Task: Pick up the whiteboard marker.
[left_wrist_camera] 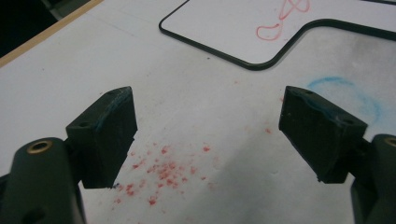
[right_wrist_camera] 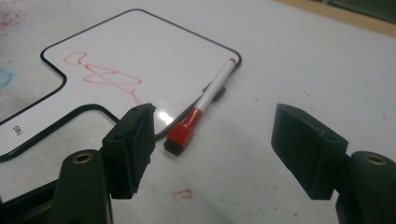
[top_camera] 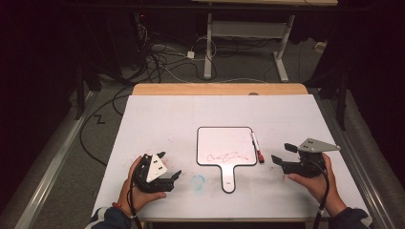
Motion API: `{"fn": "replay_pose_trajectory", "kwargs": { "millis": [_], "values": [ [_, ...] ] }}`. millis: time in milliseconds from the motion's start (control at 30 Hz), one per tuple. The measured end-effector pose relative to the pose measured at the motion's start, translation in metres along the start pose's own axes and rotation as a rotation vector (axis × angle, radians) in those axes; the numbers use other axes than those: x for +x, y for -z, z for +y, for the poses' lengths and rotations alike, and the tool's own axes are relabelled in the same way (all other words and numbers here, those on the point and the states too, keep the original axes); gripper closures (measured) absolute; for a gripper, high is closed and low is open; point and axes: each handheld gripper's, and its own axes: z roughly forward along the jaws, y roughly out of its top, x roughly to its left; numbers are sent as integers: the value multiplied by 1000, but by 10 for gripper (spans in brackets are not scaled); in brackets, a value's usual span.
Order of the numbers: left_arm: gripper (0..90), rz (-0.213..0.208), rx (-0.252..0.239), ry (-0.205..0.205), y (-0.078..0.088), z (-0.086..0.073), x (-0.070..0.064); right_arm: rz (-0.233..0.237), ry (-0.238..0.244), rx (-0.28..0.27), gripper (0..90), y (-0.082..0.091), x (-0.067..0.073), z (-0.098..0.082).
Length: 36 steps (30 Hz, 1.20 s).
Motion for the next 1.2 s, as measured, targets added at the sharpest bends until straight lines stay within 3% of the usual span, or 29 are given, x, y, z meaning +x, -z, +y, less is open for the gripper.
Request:
{"fn": "replay_pose_trajectory", "kwargs": {
  "millis": [200,367,633,767,900,1067,1200],
  "values": [
    [180,-6,20,-1,-1,-3,1,6,-6,81,337,-21,-1,16],
    [181,-14,18,-12,-2,-2,0,32,-38,144,344,-44,-4,25],
    [182,-15,30,-25,-4,-1,-2,49,-36,214,400,-82,-9,41],
    [182,-18,34,-31,-6,-1,-2,50,-79,256,442,-101,-16,47],
    [182,-24,45,-38,-6,-1,-3,22,-114,299,489,-114,-24,52],
    [182,-34,49,-37,-7,-2,-4,42,-195,322,562,-125,-34,54],
    [182,-31,51,-45,-8,-2,-3,62,-209,326,647,-128,-35,56]
  ]
}}
